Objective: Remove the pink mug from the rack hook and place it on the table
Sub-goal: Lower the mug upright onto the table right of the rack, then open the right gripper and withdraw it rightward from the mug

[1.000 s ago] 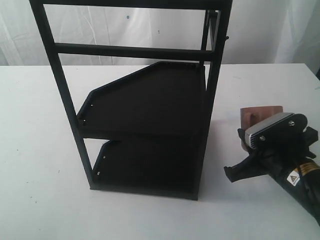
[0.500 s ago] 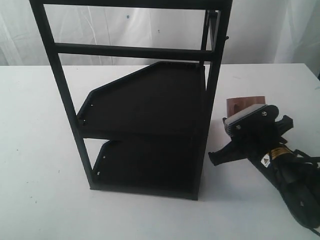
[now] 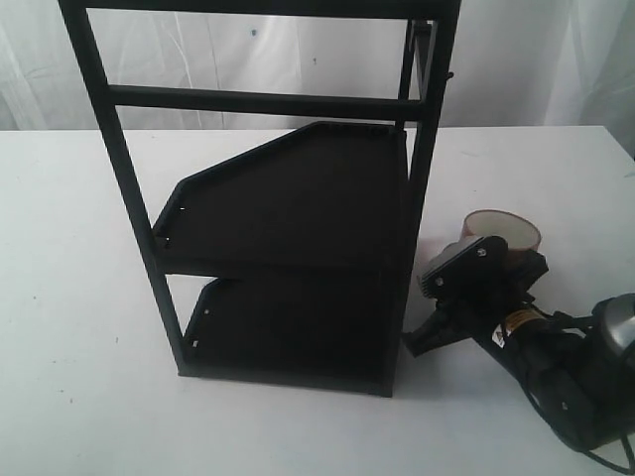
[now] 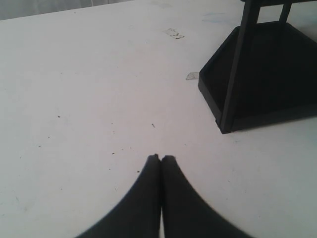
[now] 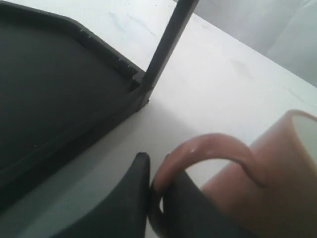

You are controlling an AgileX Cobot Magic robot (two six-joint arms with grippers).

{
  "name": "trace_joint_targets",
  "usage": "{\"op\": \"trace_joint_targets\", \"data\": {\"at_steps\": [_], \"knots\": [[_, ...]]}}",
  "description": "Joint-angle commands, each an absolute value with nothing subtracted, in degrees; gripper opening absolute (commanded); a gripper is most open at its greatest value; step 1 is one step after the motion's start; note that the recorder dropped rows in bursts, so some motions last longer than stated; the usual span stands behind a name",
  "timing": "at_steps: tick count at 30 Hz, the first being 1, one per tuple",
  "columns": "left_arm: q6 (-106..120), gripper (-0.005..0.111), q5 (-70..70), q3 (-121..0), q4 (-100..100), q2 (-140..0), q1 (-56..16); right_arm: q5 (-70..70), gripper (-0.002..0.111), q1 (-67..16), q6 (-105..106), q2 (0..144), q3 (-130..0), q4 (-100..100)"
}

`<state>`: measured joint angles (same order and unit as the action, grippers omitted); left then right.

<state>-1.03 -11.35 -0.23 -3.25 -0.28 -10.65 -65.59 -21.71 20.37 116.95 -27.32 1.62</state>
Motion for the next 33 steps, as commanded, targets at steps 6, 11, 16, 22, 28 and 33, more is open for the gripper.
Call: {"op": "trace_joint_targets", "data": {"at_steps": [6,11,16,22,28,33], "knots": [[-1.29,0.0,-11.53,0.0,-3.36,0.0,-10.4,-64.26,0.01,-21.61,19.04,117.07,-25.89,1.29],[-1.29,0.0,-11.53,0.0,-3.36,0.0,-10.4,-64.26,0.045,-21.61,17.65,116.71,-25.79,1.29],[-1.29,0.0,-11.53,0.0,-3.36,0.0,-10.4,-64.41,0.045,-21.61,17.65,114.86,-24.43,1.42],[-1.29,0.0,-11.53,0.0,-3.36,0.0,-10.4,-63.75,0.045,-21.61,17.55,112.69,-22.49,1.42],[-1.29,0.0,-11.53,0.0,-3.36,0.0,-10.4,-62.93,0.045,-21.61,17.55,112.57,-20.53,1.54],[-1.29,0.0,-11.53,0.0,-3.36,0.0,-10.4,-63.84,0.045,-21.61,17.55,111.98,-18.31,1.79]]}}
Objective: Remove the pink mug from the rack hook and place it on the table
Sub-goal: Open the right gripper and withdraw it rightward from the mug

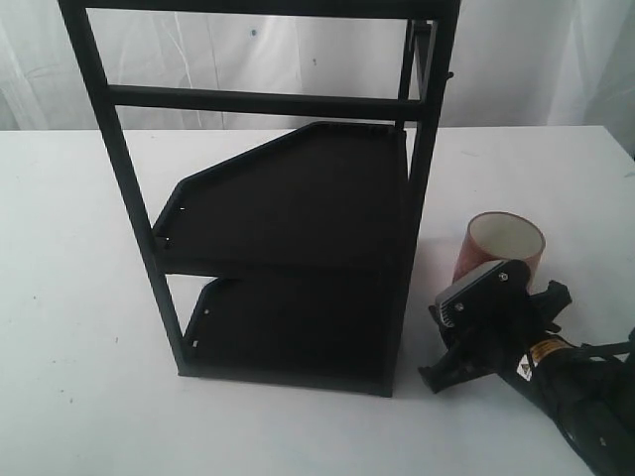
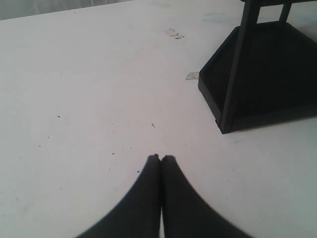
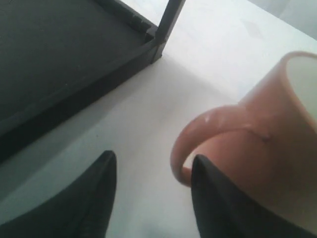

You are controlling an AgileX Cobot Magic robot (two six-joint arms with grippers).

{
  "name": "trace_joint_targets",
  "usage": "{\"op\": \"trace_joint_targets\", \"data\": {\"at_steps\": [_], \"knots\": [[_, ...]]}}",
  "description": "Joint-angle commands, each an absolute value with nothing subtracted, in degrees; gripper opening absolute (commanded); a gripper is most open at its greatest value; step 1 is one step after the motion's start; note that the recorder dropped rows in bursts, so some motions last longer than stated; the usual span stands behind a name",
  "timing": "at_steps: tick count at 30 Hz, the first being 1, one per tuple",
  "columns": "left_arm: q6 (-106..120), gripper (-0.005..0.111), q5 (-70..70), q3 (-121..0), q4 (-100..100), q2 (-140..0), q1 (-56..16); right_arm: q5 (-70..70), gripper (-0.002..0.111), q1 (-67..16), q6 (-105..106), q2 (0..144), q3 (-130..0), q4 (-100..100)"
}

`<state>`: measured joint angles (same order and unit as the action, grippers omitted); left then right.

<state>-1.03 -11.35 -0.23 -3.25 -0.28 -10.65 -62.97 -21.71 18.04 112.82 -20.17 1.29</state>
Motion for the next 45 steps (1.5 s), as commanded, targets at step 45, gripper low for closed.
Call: {"op": "trace_joint_targets", "data": {"at_steps": [45], "knots": [[-1.29,0.0,-11.53,0.0,-3.36,0.0,-10.4,12.97,0.0,-21.72,-9.17,31.29,-28.93,-7.27]]}}
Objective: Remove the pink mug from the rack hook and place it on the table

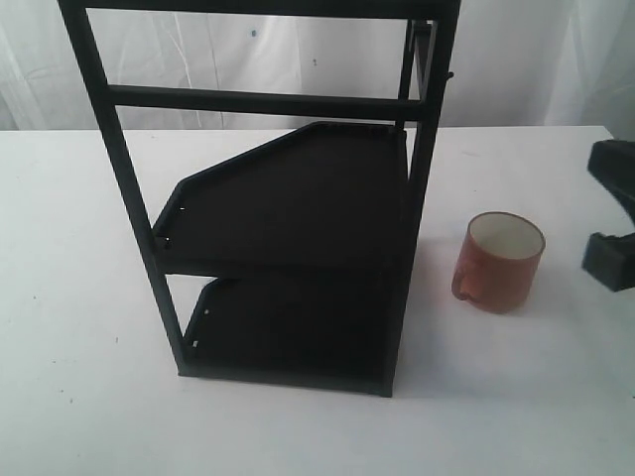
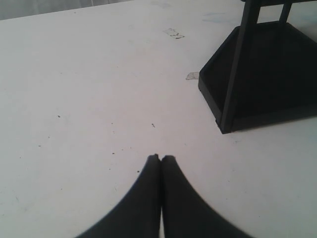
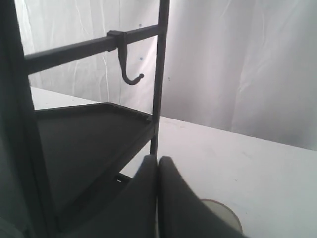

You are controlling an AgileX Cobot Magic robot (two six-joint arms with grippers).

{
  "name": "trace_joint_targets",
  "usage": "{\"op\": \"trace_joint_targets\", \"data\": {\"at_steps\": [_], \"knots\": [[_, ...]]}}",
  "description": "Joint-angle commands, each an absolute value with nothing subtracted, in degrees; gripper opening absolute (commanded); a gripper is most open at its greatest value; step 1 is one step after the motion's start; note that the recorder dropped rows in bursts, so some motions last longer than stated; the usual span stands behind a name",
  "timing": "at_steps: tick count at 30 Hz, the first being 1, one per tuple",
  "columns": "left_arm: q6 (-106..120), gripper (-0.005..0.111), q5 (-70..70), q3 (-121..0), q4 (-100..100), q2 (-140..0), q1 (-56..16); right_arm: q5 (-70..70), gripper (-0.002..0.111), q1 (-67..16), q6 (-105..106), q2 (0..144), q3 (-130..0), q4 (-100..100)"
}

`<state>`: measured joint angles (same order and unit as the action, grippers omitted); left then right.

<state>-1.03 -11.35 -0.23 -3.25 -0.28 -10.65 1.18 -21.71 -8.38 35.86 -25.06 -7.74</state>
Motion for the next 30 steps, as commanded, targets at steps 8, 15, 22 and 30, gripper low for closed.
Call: {"op": "trace_joint_targets", "data": {"at_steps": [8,15,22,30], "knots": [[-1.29,0.0,-11.53,0.0,-3.36,0.0,-10.4,19.03,0.0,-21.72,-9.17,19.72,-30.7,-7.15],[-1.29,0.0,-11.53,0.0,-3.36,0.0,-10.4,19.03,0.0,-21.72,-9.17,13.94,-30.7,-7.15],[-1.29,0.0,-11.53,0.0,-3.36,0.0,-10.4,19.16,0.0,-21.72,-9.17,12.55,-30.7,-7.39],[-1.29,0.0,-11.53,0.0,-3.36,0.0,-10.4,19.29,0.0,-21.72,-9.17,12.55,-30.7,-7.38]]}}
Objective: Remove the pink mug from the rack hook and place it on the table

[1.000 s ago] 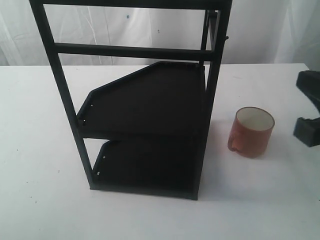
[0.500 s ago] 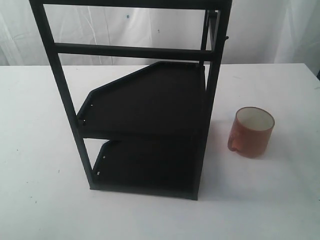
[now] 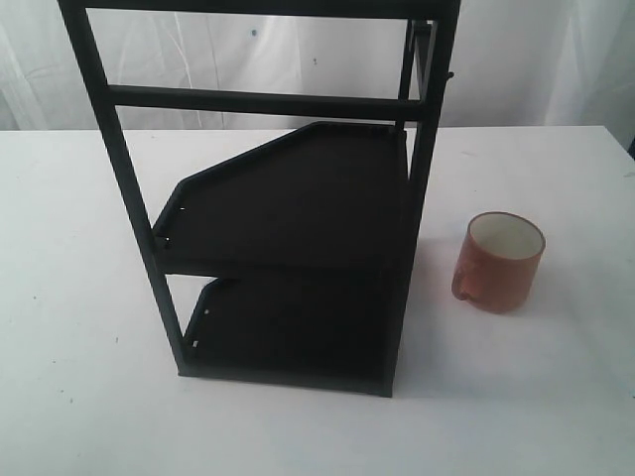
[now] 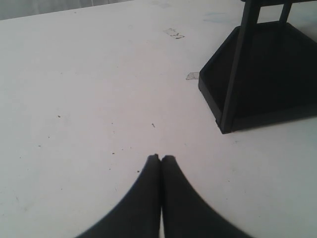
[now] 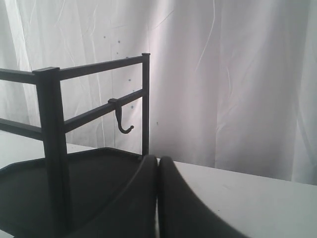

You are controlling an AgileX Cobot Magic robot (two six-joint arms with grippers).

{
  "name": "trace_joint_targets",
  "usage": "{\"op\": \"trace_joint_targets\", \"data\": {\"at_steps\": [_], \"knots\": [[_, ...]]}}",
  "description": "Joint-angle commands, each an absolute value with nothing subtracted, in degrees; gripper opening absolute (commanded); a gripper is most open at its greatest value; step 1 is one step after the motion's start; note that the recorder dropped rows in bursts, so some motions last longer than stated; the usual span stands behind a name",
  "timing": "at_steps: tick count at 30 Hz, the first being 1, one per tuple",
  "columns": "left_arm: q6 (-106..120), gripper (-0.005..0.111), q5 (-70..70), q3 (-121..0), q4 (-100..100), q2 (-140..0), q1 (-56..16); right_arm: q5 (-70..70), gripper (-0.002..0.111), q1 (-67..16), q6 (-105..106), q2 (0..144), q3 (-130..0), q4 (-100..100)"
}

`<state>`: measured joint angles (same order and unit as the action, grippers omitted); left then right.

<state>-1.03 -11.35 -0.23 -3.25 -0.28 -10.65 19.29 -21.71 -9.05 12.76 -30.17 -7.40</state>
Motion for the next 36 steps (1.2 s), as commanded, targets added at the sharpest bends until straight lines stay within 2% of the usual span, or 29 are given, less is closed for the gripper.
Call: {"op": "trace_joint_targets", "data": {"at_steps": [1,9,15,19,25,36], "knots": [[-1.29,0.0,-11.53,0.0,-3.36,0.0,-10.4,19.29,0.0,-21.72,-9.17,12.55,-30.7,-7.38],[-1.29,0.0,-11.53,0.0,-3.36,0.0,-10.4,18.89,0.0,-21.61,-9.17,12.55,-29.75,-7.27],[-1.29,0.0,-11.53,0.0,-3.36,0.0,-10.4,7.32,0.0,-21.61,-9.17,12.55,-18.66,-7.36],[-1.29,0.0,-11.53,0.0,-3.36,0.0,-10.4,10.41,0.0,-21.61,-9.17,11.34,-11.68,-5.65],[-1.29,0.0,-11.53,0.0,-3.36,0.0,-10.4,12.78,0.0,-21.61,-9.17,0.0,-1.52,-5.4],[-1.29,0.0,-11.53,0.0,-3.36,0.0,-10.4,16.34,0.0,-21.61,-9.07,0.0,0.0,-5.4]]}}
